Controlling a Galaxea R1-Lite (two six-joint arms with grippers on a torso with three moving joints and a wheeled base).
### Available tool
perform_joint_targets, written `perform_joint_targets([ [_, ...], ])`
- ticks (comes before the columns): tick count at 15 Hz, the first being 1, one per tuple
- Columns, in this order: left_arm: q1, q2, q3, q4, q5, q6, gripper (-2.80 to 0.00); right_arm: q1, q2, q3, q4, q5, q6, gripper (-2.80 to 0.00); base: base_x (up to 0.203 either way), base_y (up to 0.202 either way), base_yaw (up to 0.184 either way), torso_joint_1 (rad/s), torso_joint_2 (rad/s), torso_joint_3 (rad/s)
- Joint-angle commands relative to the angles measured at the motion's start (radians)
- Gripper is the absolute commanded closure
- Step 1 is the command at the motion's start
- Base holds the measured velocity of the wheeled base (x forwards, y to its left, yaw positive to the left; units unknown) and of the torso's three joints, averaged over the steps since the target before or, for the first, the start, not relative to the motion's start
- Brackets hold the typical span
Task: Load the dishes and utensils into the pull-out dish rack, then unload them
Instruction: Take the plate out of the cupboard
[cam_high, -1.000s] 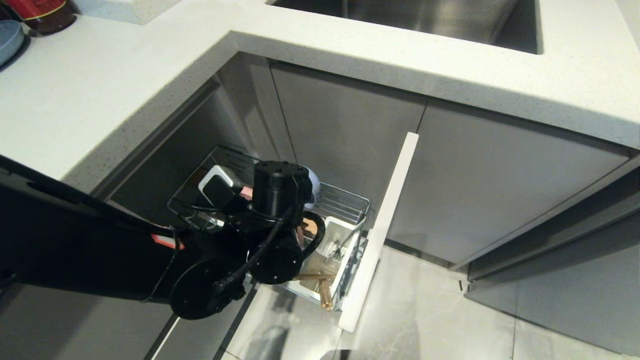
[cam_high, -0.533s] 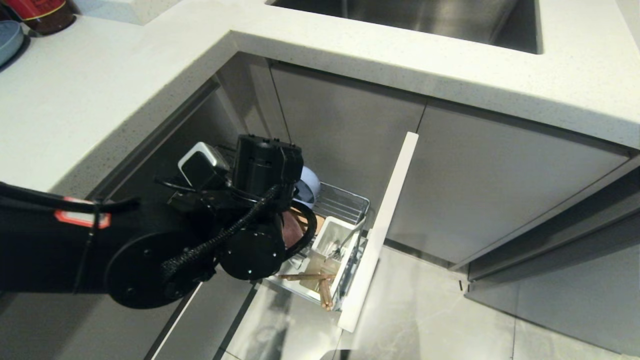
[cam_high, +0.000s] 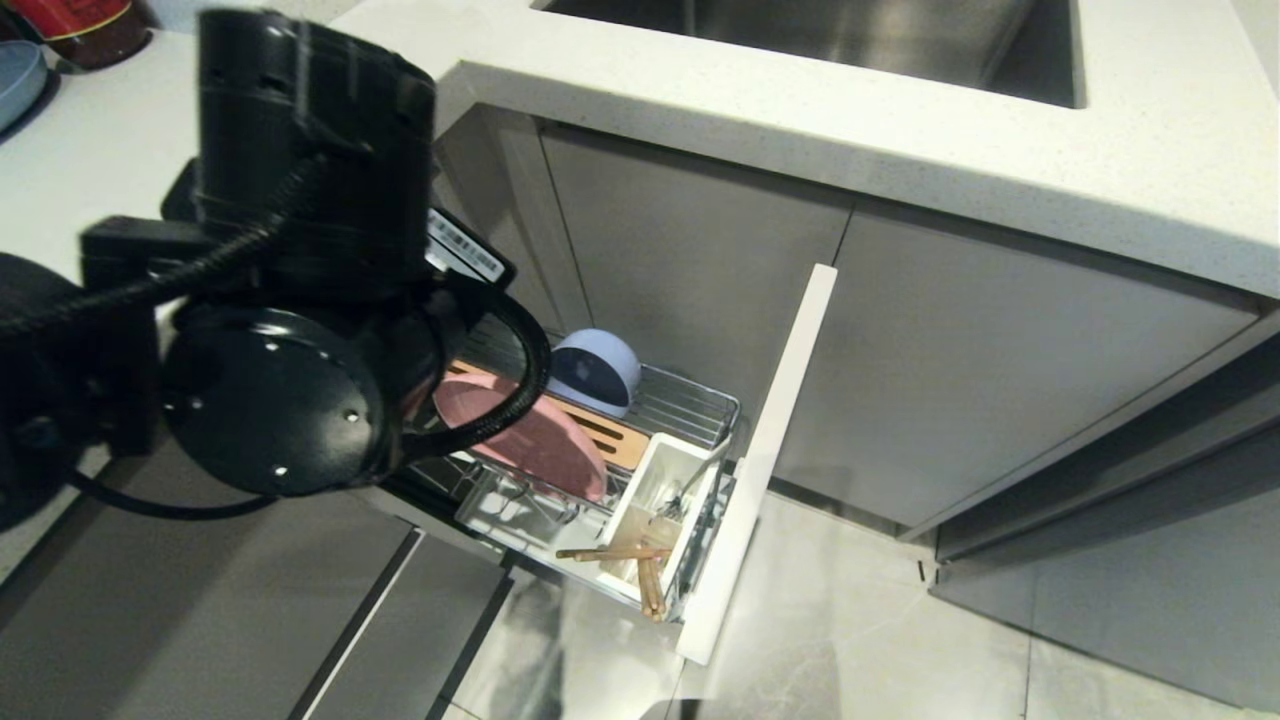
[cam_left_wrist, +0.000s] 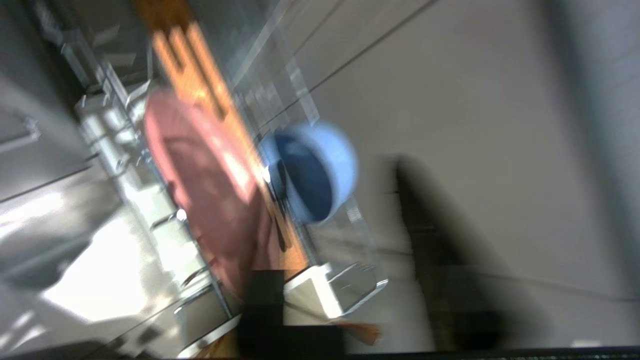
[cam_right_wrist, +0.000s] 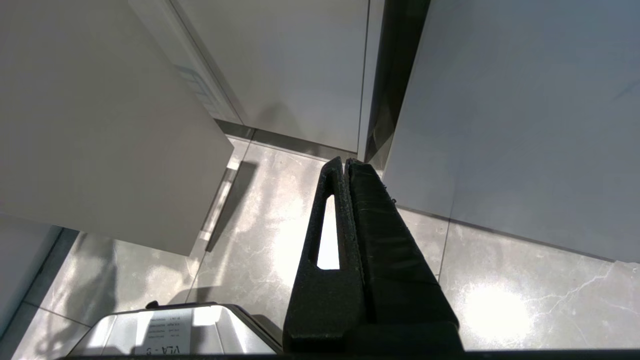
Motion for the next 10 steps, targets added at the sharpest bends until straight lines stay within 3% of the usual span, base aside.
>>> perform_joint_targets([
  [1,0.006,-0.116,-0.023,-0.005,0.009,0.029,0.0,0.0,-0.004,0.0,-0.001,0.0,0.001,0.0,0.0,0.0,0.0,0.0,0.0,0.0],
  [4,0.03,-0.233,-0.05,-0.006,0.004,0.173,0.0,0.0,-0.004,0.0,-0.001,0.0,0.001,0.0,0.0,0.0,0.0,0.0,0.0,0.0],
  [6,0.114,-0.312,-0.075,-0.008,-0.035,0.294,0.0,0.0,-0.004,0.0,-0.001,0.0,0.001,0.0,0.0,0.0,0.0,0.0,0.0,0.0],
  [8,0.26,-0.407,-0.078,-0.008,-0.16,0.385,0.0,0.0,-0.004,0.0,-0.001,0.0,0.001,0.0,0.0,0.0,0.0,0.0,0.0,0.0],
  [10,0.426,-0.531,-0.052,-0.007,-0.357,0.456,0.0,0.0,-0.004,0.0,-0.001,0.0,0.001,0.0,0.0,0.0,0.0,0.0,0.0,0.0],
])
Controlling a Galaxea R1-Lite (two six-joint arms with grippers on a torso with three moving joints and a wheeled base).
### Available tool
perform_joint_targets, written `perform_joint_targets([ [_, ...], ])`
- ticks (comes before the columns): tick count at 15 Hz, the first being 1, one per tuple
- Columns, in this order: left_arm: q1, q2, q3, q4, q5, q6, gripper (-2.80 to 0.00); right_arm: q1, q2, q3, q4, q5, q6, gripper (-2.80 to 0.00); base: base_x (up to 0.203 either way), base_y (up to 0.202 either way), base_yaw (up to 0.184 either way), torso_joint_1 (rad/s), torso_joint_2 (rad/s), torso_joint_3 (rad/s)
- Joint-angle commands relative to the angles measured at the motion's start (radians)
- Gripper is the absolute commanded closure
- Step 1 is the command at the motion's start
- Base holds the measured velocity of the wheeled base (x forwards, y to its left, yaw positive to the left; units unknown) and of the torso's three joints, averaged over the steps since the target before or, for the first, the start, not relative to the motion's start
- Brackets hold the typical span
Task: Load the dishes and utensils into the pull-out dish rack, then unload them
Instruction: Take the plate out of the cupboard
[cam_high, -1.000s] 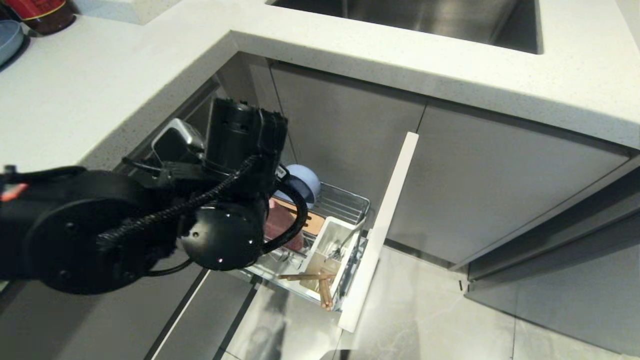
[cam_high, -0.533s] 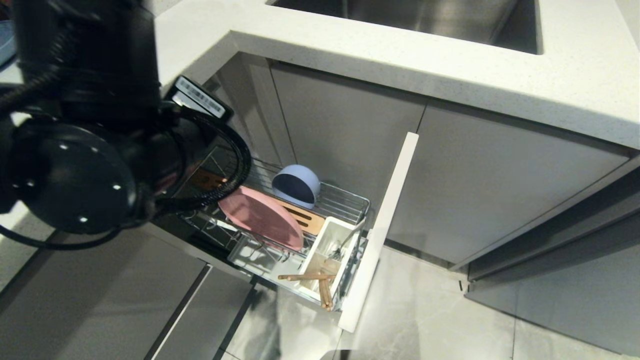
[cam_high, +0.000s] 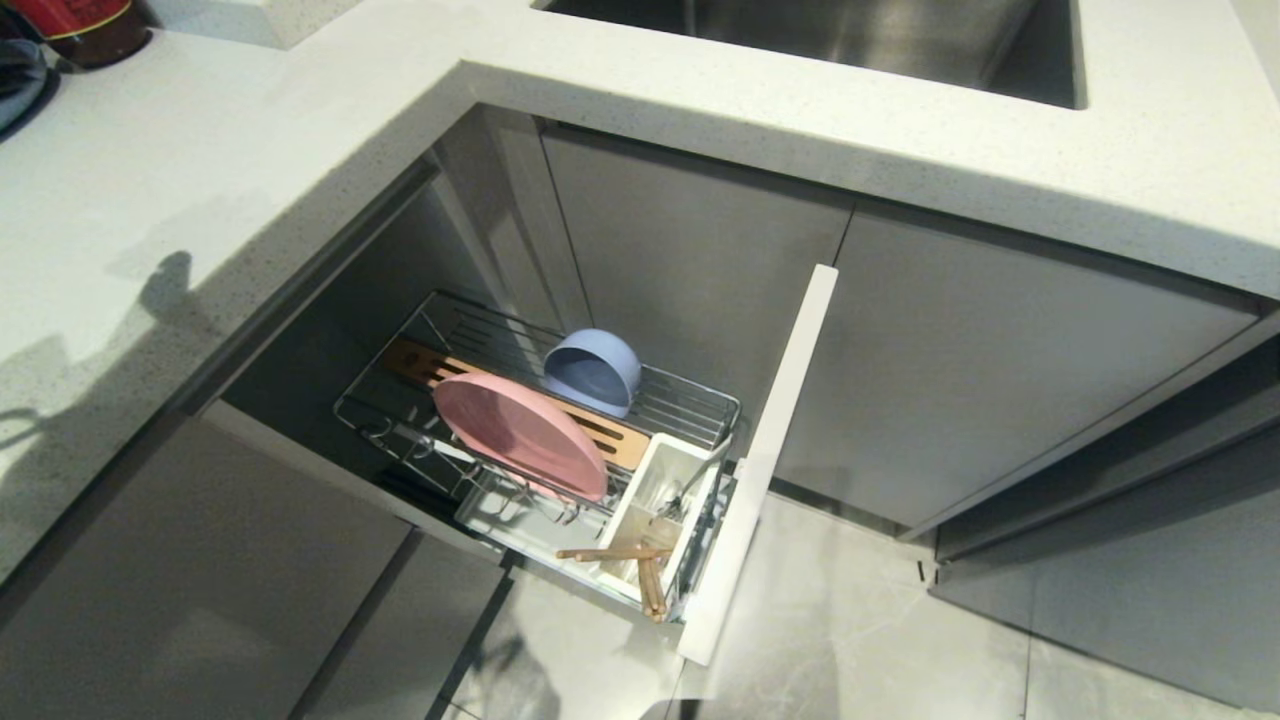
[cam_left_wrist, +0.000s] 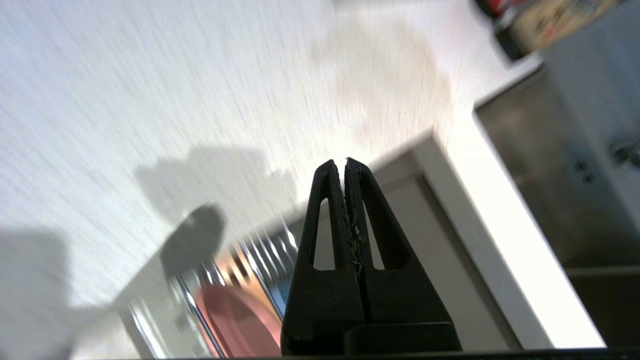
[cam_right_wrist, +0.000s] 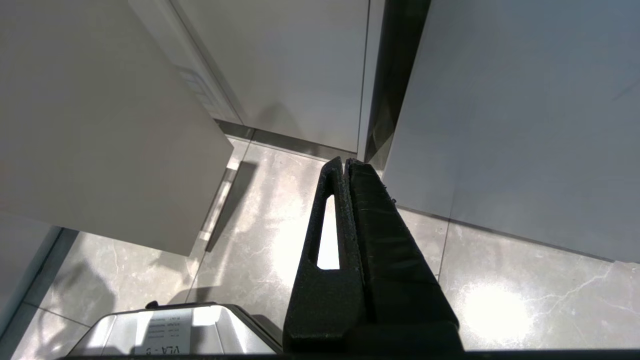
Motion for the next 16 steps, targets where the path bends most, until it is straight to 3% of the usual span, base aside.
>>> perform_joint_targets([
  [1,0.18,-0.215,0.041,0.002,-0.228,0.068,0.0,0.0,-0.004,0.0,-0.001,0.0,0.001,0.0,0.0,0.0,0.0,0.0,0.0,0.0],
  [3,0.336,-0.349,0.104,0.006,-0.411,0.144,0.0,0.0,-0.004,0.0,-0.001,0.0,0.001,0.0,0.0,0.0,0.0,0.0,0.0,0.0],
  [5,0.468,-0.495,0.197,0.009,-0.539,0.23,0.0,0.0,-0.004,0.0,-0.001,0.0,0.001,0.0,0.0,0.0,0.0,0.0,0.0,0.0],
  [8,0.537,-0.742,0.376,0.033,-0.748,0.326,0.0,0.0,-0.004,0.0,-0.001,0.0,0.001,0.0,0.0,0.0,0.0,0.0,0.0,0.0],
  [10,0.566,-0.892,0.482,0.111,-0.849,0.384,0.0,0.0,-0.004,0.0,-0.001,0.0,0.001,0.0,0.0,0.0,0.0,0.0,0.0,0.0],
  [13,0.574,-1.062,0.653,0.194,-0.882,0.464,0.0,0.0,-0.004,0.0,-0.001,0.0,0.001,0.0,0.0,0.0,0.0,0.0,0.0,0.0],
  [16,0.573,-1.126,0.832,0.156,-0.818,0.497,0.0,0.0,-0.004,0.0,-0.001,0.0,0.001,0.0,0.0,0.0,0.0,0.0,0.0,0.0],
])
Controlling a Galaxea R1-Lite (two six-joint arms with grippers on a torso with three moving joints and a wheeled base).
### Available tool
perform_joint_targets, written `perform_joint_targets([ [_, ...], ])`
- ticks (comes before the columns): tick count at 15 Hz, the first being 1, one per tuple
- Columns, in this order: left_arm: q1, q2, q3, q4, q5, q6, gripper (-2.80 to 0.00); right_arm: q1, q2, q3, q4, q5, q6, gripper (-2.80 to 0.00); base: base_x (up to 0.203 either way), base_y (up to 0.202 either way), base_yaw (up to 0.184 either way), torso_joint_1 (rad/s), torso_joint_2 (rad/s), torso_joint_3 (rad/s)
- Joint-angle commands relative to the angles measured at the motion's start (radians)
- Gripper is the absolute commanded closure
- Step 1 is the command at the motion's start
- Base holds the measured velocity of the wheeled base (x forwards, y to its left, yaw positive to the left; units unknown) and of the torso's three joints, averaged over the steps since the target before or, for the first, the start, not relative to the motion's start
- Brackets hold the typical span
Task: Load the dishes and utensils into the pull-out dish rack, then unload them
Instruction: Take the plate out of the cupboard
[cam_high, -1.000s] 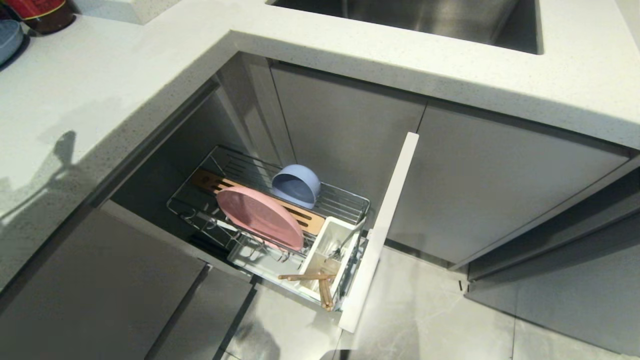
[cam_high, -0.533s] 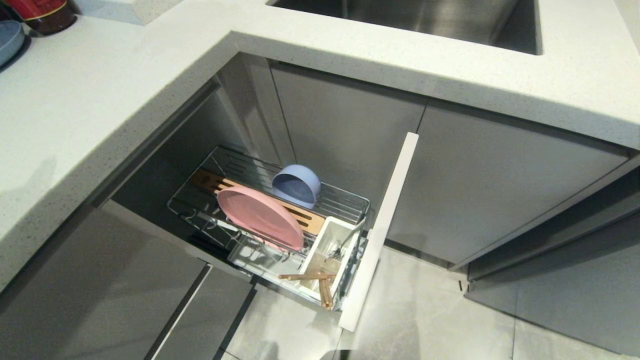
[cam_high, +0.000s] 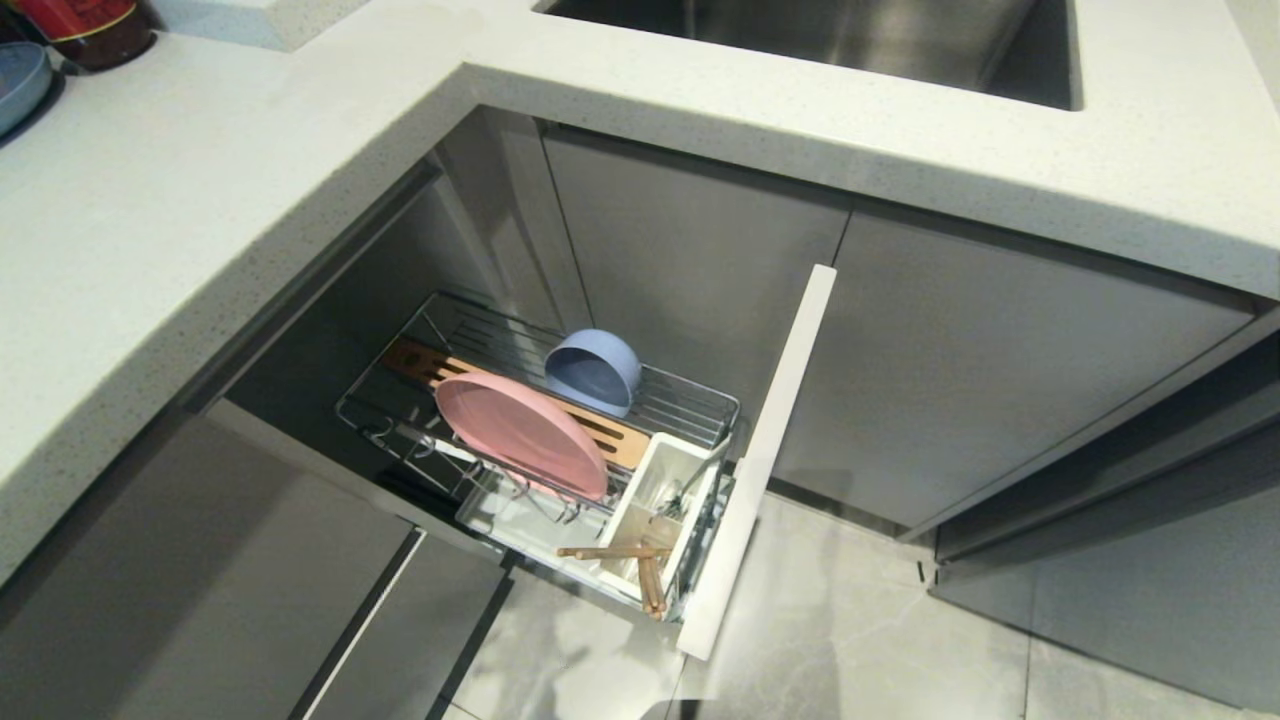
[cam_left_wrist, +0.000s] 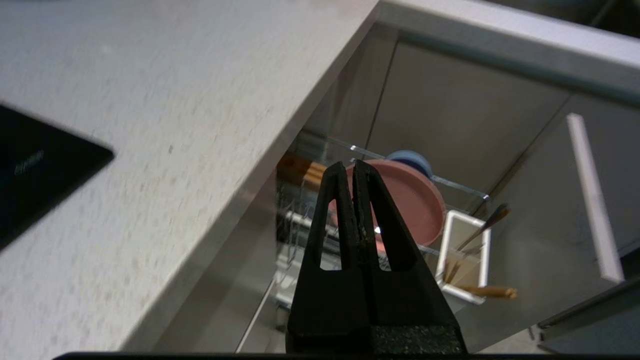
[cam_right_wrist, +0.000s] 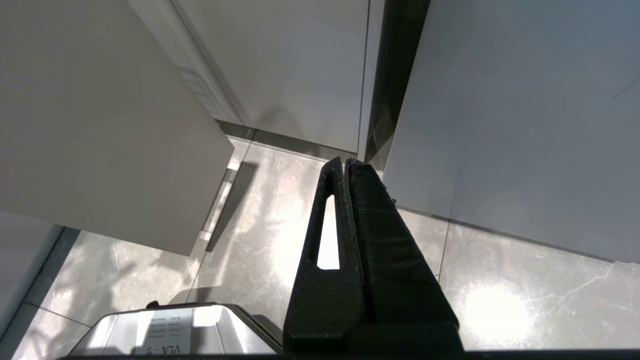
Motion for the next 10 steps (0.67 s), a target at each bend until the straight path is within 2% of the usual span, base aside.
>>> perform_joint_targets([
  [1,0.0,-0.066,0.153,-0.07,0.042,0.007,0.0,0.0,-0.004,0.0,0.0,0.0,0.001,0.0,0.0,0.0,0.0,0.0,0.0,0.0],
  [5,-0.001,-0.066,0.5,-0.385,0.07,0.15,0.0,0.0,-0.004,0.0,0.0,0.0,0.001,0.0,0.0,0.0,0.0,0.0,0.0,0.0],
  [6,-0.002,-0.066,0.553,-0.417,0.073,0.167,0.0,0.0,-0.004,0.0,0.0,0.0,0.001,0.0,0.0,0.0,0.0,0.0,0.0,0.0],
  [8,-0.002,-0.066,0.561,-0.329,0.076,0.188,0.0,0.0,-0.004,0.0,0.0,0.0,0.001,0.0,0.0,0.0,0.0,0.0,0.0,0.0],
  [9,-0.003,-0.066,0.56,-0.271,0.061,0.189,0.0,0.0,-0.004,0.0,0.0,0.0,0.001,0.0,0.0,0.0,0.0,0.0,0.0,0.0],
  [10,-0.003,-0.066,0.559,-0.216,0.017,0.179,0.0,0.0,-0.004,0.0,0.0,0.0,0.001,0.0,0.0,0.0,0.0,0.0,0.0,0.0],
])
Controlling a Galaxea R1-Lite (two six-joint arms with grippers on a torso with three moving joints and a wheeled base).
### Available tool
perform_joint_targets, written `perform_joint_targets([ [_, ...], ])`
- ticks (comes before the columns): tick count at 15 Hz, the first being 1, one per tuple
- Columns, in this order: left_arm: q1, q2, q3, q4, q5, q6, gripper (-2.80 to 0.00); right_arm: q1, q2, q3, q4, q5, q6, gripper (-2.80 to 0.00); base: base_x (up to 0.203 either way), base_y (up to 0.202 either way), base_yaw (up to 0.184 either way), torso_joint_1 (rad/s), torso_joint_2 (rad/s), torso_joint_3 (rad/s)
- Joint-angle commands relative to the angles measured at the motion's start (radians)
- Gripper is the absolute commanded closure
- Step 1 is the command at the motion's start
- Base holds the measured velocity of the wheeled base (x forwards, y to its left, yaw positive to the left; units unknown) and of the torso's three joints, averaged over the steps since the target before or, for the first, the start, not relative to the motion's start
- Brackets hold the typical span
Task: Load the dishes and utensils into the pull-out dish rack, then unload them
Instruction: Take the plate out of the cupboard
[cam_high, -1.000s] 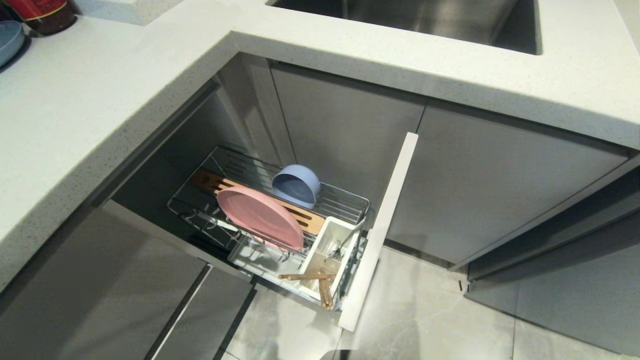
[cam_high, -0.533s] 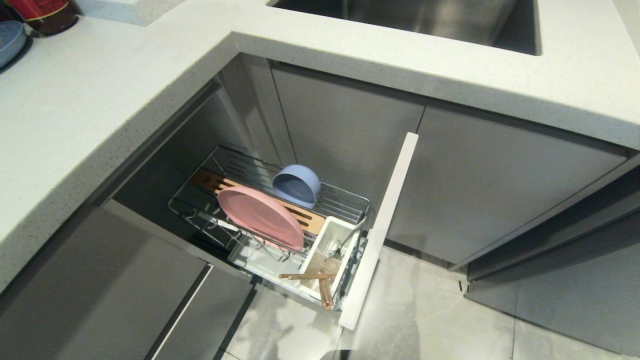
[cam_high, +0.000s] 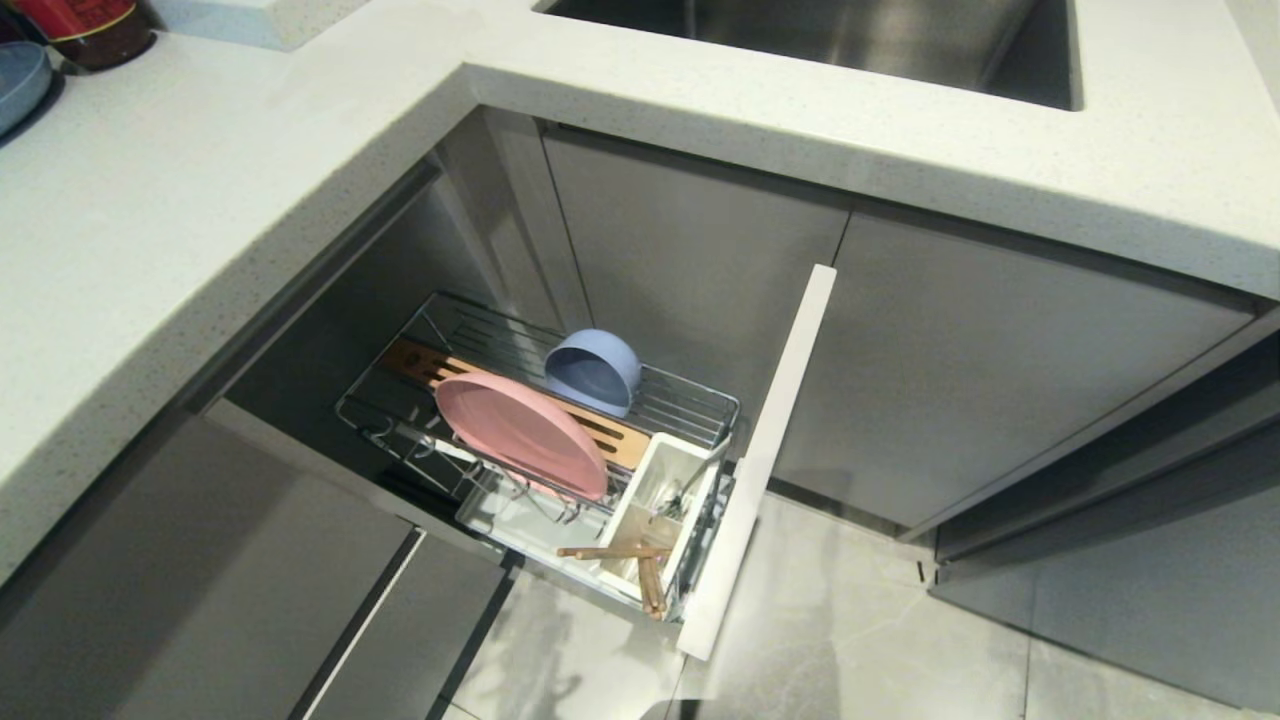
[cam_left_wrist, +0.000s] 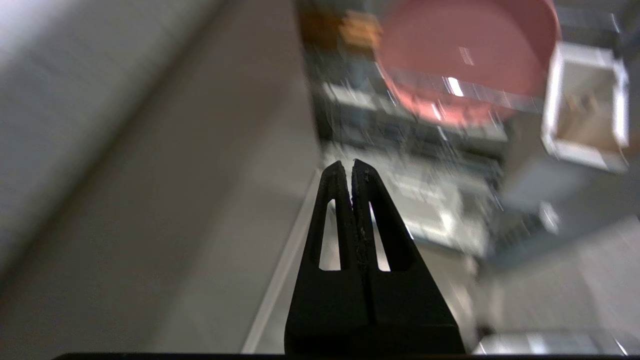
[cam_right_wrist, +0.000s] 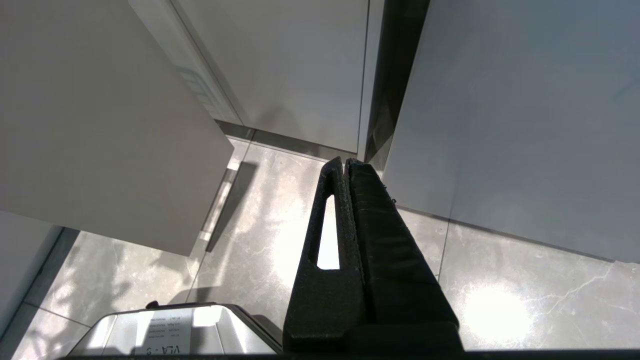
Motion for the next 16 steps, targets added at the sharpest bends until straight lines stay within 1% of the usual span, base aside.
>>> perform_joint_targets([
  [1,0.0,0.003,-0.001,0.147,-0.046,-0.016,0.0,0.0,-0.004,0.0,0.0,0.0,0.001,0.0,0.0,0.0,0.0,0.0,0.0,0.0],
  [2,0.0,0.003,-0.005,0.165,-0.052,-0.019,0.0,0.0,-0.004,0.0,0.0,0.0,0.001,0.0,0.0,0.0,0.0,0.0,0.0,0.0],
  [4,0.0,0.003,0.006,0.115,-0.051,-0.019,0.0,0.0,-0.004,0.0,0.0,0.0,0.001,0.0,0.0,0.0,0.0,0.0,0.0,0.0],
  [12,0.0,0.003,-0.001,0.106,-0.049,-0.03,0.0,0.0,-0.004,0.0,0.0,0.0,0.001,0.0,0.0,0.0,0.0,0.0,0.0,0.0],
  [13,0.0,0.002,-0.027,0.094,-0.042,-0.031,0.0,0.0,-0.004,0.0,0.0,0.0,0.001,0.0,0.0,0.0,0.0,0.0,0.0,0.0],
  [14,0.0,0.003,-0.08,0.094,-0.04,-0.03,0.0,0.0,-0.004,0.0,0.0,0.0,0.001,0.0,0.0,0.0,0.0,0.0,0.0,0.0],
  [16,0.001,0.014,-0.266,0.151,-0.038,-0.027,0.0,0.0,-0.004,0.0,0.0,0.0,0.001,0.0,0.0,0.0,0.0,0.0,0.0,0.0],
])
